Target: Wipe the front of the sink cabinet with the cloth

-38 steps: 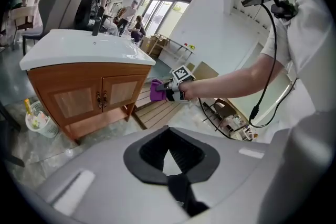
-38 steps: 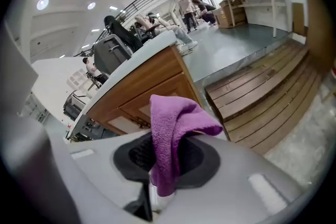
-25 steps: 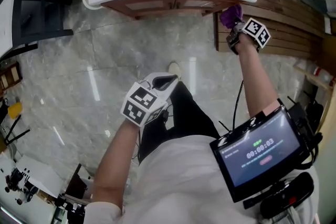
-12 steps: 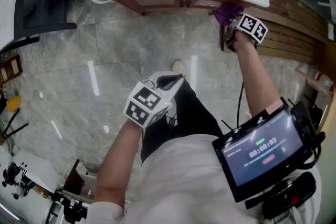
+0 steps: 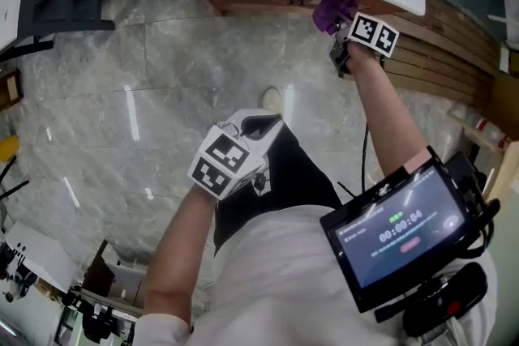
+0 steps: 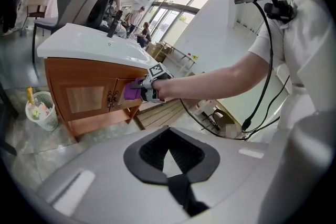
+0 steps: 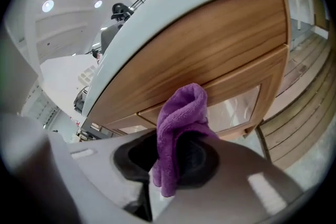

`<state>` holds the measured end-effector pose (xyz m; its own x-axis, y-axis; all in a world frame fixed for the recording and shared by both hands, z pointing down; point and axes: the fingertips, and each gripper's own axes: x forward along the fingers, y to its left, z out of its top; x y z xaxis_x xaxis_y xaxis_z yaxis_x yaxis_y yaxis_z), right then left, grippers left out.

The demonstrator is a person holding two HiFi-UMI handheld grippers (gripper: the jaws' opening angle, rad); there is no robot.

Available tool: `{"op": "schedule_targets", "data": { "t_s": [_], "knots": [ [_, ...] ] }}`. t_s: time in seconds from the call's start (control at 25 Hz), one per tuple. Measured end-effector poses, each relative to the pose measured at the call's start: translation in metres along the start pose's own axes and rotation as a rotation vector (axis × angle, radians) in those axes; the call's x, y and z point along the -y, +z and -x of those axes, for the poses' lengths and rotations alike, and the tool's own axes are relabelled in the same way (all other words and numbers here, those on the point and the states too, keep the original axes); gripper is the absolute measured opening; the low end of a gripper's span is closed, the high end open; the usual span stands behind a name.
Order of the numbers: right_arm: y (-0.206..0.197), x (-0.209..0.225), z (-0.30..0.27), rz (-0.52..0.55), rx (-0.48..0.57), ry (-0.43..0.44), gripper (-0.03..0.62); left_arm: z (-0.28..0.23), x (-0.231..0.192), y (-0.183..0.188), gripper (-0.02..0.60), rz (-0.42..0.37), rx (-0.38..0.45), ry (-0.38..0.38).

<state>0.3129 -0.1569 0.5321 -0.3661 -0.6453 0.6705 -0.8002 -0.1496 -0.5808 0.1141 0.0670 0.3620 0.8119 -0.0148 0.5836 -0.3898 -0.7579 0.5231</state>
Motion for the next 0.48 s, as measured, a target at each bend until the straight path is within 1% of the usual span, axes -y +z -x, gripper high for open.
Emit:
{"op": "schedule_targets", "data": {
  "t_s": [0.2, 0.48],
  "knots": [
    [-0.014, -0.042, -0.020, 0.070, -0.040, 0.023, 0.072, 0.026, -0.003, -0.011, 0.005, -0.005, 0.020, 0.024],
    [-0.036, -0.094, -0.052, 0.149, -0.093, 0.055, 0.072, 0.057, -0.012, -0.030, 0.005, 0.017, 0.040, 0.076]
  ]
}}
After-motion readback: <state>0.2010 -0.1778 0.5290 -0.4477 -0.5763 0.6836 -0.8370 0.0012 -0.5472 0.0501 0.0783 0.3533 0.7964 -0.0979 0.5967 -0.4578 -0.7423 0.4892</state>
